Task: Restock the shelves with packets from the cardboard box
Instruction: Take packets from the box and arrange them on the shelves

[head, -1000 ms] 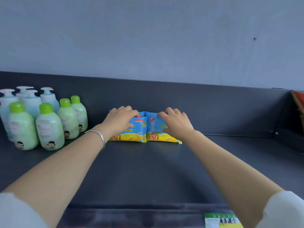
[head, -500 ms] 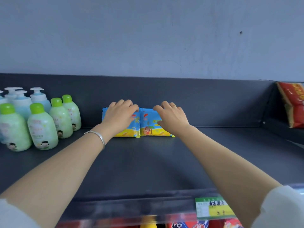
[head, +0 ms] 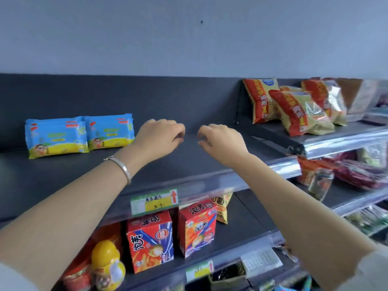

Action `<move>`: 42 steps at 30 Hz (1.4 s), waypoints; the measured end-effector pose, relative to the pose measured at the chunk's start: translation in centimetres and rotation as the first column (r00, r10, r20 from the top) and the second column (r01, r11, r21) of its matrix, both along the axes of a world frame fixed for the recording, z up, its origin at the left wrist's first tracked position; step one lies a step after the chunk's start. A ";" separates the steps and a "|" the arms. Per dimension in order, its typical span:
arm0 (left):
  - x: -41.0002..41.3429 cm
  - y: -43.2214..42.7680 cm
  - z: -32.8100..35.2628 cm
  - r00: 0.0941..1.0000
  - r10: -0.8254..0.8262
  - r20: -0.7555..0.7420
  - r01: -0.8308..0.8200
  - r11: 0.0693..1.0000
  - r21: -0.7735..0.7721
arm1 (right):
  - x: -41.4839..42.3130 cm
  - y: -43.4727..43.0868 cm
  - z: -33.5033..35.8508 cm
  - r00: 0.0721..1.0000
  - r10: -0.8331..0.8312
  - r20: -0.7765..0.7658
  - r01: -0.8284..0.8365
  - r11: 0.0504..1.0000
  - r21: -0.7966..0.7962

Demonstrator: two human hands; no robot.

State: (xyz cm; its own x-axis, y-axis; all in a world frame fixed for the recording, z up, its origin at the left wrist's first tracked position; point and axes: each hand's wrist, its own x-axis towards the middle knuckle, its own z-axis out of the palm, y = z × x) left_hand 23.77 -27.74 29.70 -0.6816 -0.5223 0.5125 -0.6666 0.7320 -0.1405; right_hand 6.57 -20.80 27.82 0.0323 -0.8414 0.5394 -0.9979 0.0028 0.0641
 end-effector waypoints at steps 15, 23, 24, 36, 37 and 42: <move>-26.0 21.5 -16.3 0.887 -0.431 0.165 0.357 0.867 0.347 | -21.4 26.3 -17.1 0.908 -0.391 0.150 0.315 0.873 0.372; -31.0 27.0 -26.8 0.779 -0.544 0.311 0.292 0.754 0.588 | -25.2 33.3 -27.1 0.780 -0.603 0.166 0.344 0.635 0.692; -31.2 27.2 -28.2 0.766 -0.548 0.335 0.258 0.740 0.621 | -25.4 33.8 -28.2 0.768 -0.623 0.147 0.336 0.588 0.736; -31.2 26.4 -39.7 0.738 -0.380 0.557 -0.204 0.662 0.721 | -24.8 36.0 -35.6 0.732 -0.678 -0.065 0.408 0.361 0.839; -31.2 26.4 -39.9 0.749 -0.363 0.554 -0.213 0.660 0.720 | -24.8 35.9 -35.7 0.734 -0.675 -0.071 0.410 0.358 0.839; -31.4 26.6 -39.7 0.754 -0.356 0.552 -0.204 0.672 0.712 | -24.9 35.7 -35.8 0.726 -0.687 -0.027 0.388 0.377 0.841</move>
